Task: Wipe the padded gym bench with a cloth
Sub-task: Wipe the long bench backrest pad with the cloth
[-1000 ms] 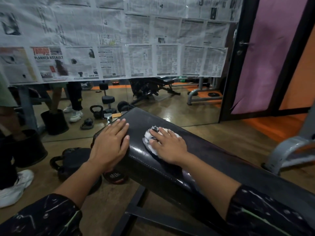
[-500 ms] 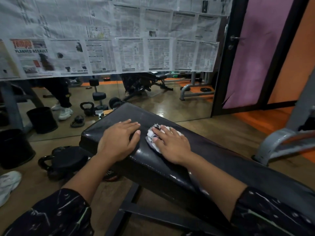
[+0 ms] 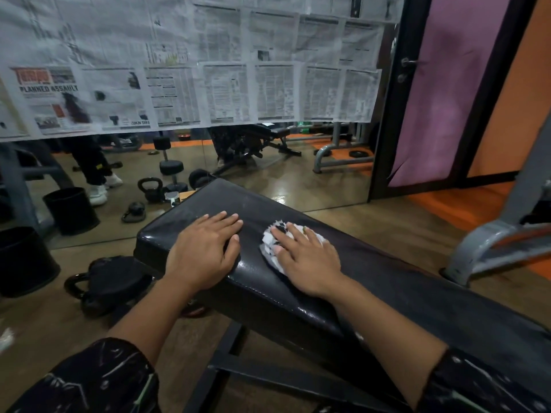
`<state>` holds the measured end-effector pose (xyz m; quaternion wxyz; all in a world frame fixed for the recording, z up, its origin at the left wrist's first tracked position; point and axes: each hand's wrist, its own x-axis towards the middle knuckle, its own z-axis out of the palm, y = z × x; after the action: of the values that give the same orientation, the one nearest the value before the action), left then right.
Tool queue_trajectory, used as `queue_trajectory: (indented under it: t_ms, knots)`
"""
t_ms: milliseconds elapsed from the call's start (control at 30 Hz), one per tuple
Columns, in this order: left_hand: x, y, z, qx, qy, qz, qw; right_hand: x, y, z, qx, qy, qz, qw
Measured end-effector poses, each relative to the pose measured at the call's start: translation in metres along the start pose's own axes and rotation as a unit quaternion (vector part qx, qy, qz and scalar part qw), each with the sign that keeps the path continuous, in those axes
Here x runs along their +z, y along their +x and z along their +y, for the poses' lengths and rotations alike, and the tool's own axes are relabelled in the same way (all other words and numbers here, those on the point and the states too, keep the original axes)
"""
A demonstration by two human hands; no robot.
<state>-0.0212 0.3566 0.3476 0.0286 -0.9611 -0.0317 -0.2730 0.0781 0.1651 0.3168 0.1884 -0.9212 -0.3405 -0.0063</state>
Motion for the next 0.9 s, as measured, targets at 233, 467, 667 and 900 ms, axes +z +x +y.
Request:
queue_trajectory:
  t_ms: [233,467,667,900]
  knots:
    - [0.002,0.0,-0.001,-0.002,0.006,-0.002,1.0,0.003,-0.039,-0.008,-0.166,0.012,0.009,0.986]
    - [0.0,0.001,0.001,-0.009,0.003,-0.002,1.0,-0.002,0.002,-0.002,-0.018,-0.003,-0.022,1.0]
    - [0.001,0.001,0.0,-0.012,0.01,-0.006,1.0,0.003,-0.054,-0.007,-0.151,-0.012,0.021,0.988]
    - [0.002,0.001,0.001,-0.015,0.002,-0.001,1.0,0.001,-0.027,0.006,0.004,-0.001,0.011,1.0]
